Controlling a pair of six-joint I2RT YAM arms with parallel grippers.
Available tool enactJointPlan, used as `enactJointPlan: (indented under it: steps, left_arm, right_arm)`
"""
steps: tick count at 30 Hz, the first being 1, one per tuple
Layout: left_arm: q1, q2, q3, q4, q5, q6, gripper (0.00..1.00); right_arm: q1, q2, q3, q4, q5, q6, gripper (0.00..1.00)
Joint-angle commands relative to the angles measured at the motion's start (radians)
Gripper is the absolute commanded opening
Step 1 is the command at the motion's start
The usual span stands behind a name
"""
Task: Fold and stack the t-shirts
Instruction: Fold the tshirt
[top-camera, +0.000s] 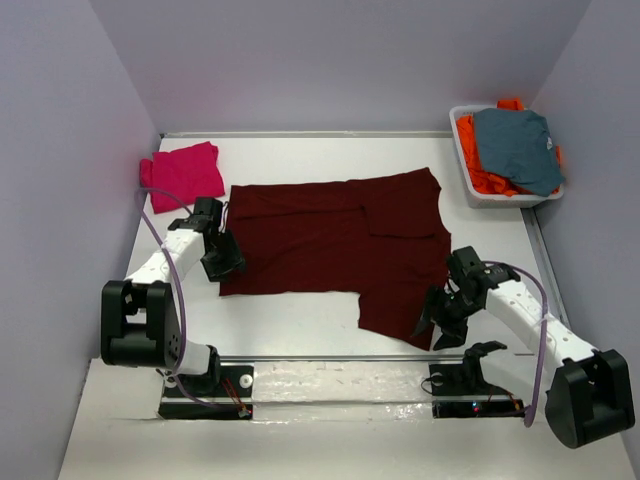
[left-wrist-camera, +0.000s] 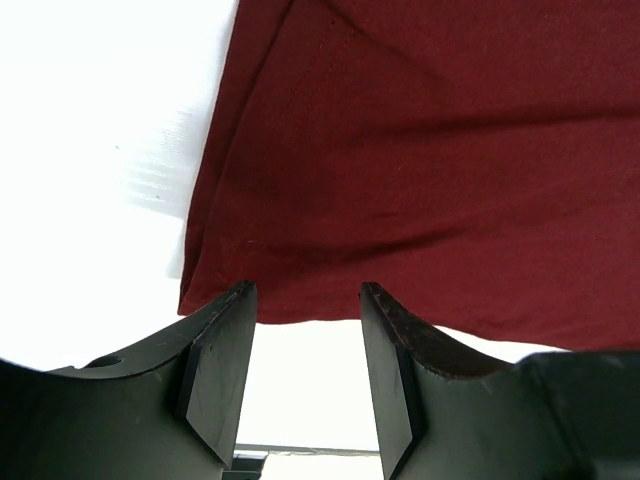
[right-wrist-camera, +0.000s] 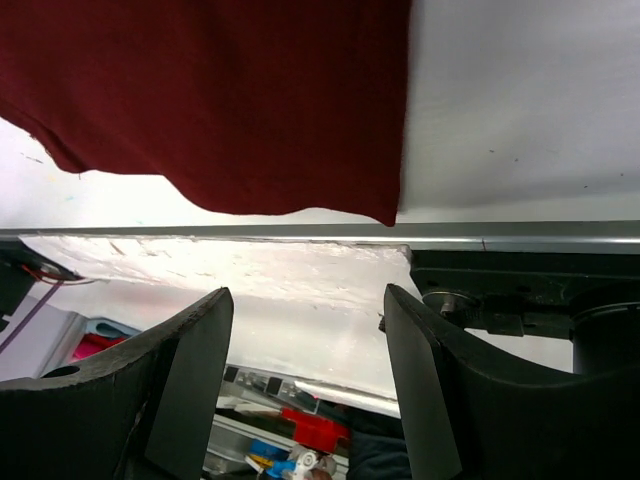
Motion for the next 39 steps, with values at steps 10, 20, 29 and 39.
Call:
enactJointPlan:
  steps: [10,20,29,39]
  left_arm:
    - [0.019,-0.021,0.036,0.026,0.067,0.002,0.57]
    - [0.019,-0.006,0.065,0.033,0.108,0.006,0.57]
    - [0.019,0.01,0.076,0.034,0.118,0.011,0.57]
    - [0.019,0.005,0.07,0.016,0.085,0.011,0.57]
  right_arm:
    - [0.006,-0.131,-0.153,0.092,-0.014,0.151,0.67]
    - [0.006,-0.143,-0.155,0.178,0.132,0.227,0.66]
    - [0.006,-0.059,-0.098,0.251,0.194,0.2,0.65]
    - [0.006,0.006,-0.142,0.258,0.099,0.175,0.62]
